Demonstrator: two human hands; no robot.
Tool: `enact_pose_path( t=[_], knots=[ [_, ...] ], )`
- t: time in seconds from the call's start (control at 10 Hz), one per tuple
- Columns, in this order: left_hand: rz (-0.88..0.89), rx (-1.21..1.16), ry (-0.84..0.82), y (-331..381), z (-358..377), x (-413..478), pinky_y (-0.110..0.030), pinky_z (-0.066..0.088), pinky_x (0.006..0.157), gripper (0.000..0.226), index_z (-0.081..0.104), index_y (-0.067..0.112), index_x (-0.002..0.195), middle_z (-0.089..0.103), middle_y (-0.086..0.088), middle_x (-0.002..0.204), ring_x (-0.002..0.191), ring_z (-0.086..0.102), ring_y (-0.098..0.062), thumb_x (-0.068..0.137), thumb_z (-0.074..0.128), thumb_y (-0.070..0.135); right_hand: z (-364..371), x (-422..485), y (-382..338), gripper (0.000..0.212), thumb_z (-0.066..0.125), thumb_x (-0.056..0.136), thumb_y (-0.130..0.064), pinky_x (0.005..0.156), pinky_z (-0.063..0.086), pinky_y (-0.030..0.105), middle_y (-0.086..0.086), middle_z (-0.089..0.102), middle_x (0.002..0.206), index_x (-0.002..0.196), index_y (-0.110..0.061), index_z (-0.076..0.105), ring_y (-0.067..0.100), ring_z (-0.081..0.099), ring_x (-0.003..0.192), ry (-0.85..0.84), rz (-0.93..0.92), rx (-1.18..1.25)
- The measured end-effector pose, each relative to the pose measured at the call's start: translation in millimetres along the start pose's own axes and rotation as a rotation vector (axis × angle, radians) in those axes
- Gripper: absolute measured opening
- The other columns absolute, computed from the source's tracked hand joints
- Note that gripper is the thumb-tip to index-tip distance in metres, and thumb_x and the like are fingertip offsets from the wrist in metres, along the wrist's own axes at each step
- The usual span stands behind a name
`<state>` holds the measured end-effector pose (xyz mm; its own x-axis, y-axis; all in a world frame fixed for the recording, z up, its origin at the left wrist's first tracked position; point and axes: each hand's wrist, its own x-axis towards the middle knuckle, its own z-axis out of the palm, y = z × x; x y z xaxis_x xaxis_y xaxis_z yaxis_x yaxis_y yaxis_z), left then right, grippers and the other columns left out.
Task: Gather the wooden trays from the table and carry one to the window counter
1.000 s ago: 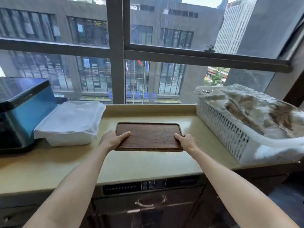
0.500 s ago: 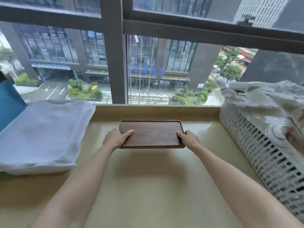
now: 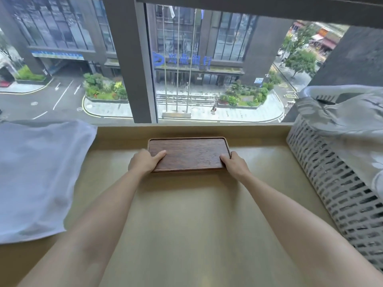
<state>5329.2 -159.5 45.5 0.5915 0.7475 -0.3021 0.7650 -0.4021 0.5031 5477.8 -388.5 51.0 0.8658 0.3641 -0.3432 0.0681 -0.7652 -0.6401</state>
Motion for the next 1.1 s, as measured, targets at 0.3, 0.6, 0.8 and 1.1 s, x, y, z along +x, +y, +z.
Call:
enact_pose_path(
  t=[0.3, 0.6, 0.8, 1.1],
  knots=[
    [0.019, 0.110, -0.001, 19.8, 11.8, 17.1, -0.032, 0.039, 0.071, 0.067, 0.053, 0.001, 0.099, 0.064, -0.018, 0.110, 0.102, 0.057, -0.035, 0.082, 0.043, 0.065, -11.4, 25.6, 2.8, 0.043, 0.044, 0.089, -0.036, 0.090, 0.046, 0.039, 0.017, 0.058, 0.121, 0.115, -0.003, 0.052, 0.033, 0.053, 0.110, -0.022, 0.028, 0.019],
    [-0.010, 0.175, -0.001, 31.3, 12.0, 22.8, -0.037, 0.045, 0.082, 0.074, 0.046, 0.000, 0.117, 0.059, -0.017, 0.122, 0.113, 0.054, -0.035, 0.083, 0.041, 0.065, -16.8, 37.0, -0.9, 0.034, 0.050, 0.088, -0.032, 0.051, 0.052, 0.036, 0.019, 0.052, 0.116, 0.107, -0.004, 0.051, 0.033, 0.056, 0.100, -0.043, 0.015, 0.025],
    [-0.025, 0.160, 0.040, 42.8, 7.8, 15.0, -0.039, 0.044, 0.088, 0.063, 0.042, -0.001, 0.122, 0.056, -0.018, 0.126, 0.116, 0.052, -0.035, 0.087, 0.047, 0.052, -13.9, 32.3, -4.0, 0.047, 0.038, 0.093, -0.034, 0.092, 0.044, 0.042, 0.020, 0.039, 0.132, 0.124, 0.002, 0.042, 0.037, 0.051, 0.109, -0.042, 0.018, -0.102],
    [0.212, 0.136, 0.185, 61.3, -37.3, -13.5, -0.044, 0.033, 0.107, 0.062, 0.023, 0.004, 0.143, 0.031, -0.015, 0.150, 0.136, 0.032, -0.031, 0.094, 0.039, 0.038, -37.8, 5.1, -15.4, 0.058, 0.034, 0.096, -0.037, 0.104, 0.031, 0.044, 0.021, 0.025, 0.145, 0.138, 0.000, 0.021, 0.035, 0.030, 0.130, 0.062, -0.099, -0.175]
  ],
)
